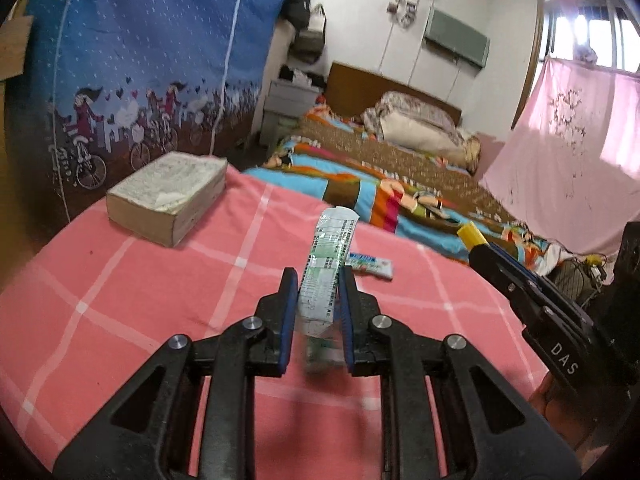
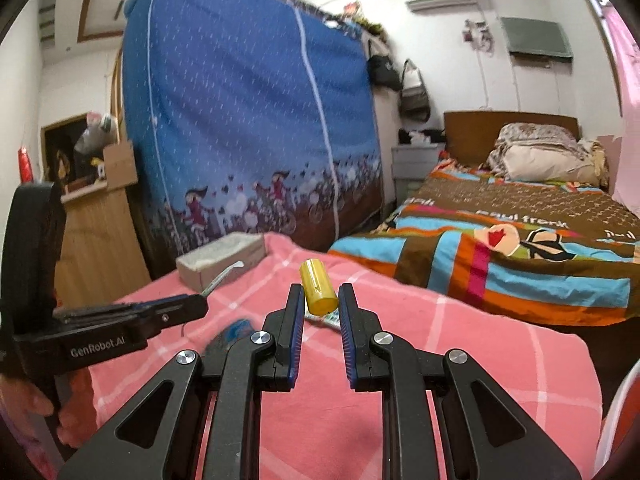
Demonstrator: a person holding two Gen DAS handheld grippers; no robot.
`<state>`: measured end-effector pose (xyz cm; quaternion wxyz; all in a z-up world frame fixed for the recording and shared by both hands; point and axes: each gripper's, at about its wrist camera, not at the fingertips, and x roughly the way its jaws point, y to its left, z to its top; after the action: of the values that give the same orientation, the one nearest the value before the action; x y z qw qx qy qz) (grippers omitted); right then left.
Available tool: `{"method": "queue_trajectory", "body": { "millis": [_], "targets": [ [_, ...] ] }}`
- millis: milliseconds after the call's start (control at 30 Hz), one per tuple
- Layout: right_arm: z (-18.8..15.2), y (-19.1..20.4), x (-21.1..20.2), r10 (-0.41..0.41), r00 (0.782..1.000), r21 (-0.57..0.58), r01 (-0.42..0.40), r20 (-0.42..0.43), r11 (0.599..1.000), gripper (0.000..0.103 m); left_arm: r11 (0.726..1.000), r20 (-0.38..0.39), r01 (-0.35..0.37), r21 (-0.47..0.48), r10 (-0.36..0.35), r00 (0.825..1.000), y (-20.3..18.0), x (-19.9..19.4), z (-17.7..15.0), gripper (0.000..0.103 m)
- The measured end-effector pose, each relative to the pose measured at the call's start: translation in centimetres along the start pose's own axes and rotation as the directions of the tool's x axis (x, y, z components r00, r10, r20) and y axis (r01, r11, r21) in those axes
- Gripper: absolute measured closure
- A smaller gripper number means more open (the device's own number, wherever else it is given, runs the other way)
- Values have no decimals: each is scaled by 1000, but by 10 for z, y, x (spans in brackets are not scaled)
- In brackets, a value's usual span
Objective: Collect trash
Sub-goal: 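Grasp the white strip with the left gripper while the right grasps the yellow cap, then carry the white strip and yellow cap over the orange bucket and open both grippers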
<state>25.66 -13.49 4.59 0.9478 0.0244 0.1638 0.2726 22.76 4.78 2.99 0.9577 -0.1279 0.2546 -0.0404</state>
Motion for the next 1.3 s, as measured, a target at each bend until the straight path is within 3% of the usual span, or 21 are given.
{"method": "queue_trajectory", "body": {
  "millis": [300, 700, 1300],
  "targets": [
    [-6, -4, -41, -26, 988, 15, 24, 155, 1000, 88, 998, 203, -6, 57, -6, 979, -30, -34, -6, 79],
    [-8, -26, -95, -125, 954, 41, 118, 271, 992, 88, 979, 311, 54, 195, -114, 944, -85, -53, -20, 79],
    [-21, -95, -181, -330, 885, 139, 300, 329, 944, 88, 920, 263, 195, 338, -292, 920, -191, -53, -45, 79]
  ]
}}
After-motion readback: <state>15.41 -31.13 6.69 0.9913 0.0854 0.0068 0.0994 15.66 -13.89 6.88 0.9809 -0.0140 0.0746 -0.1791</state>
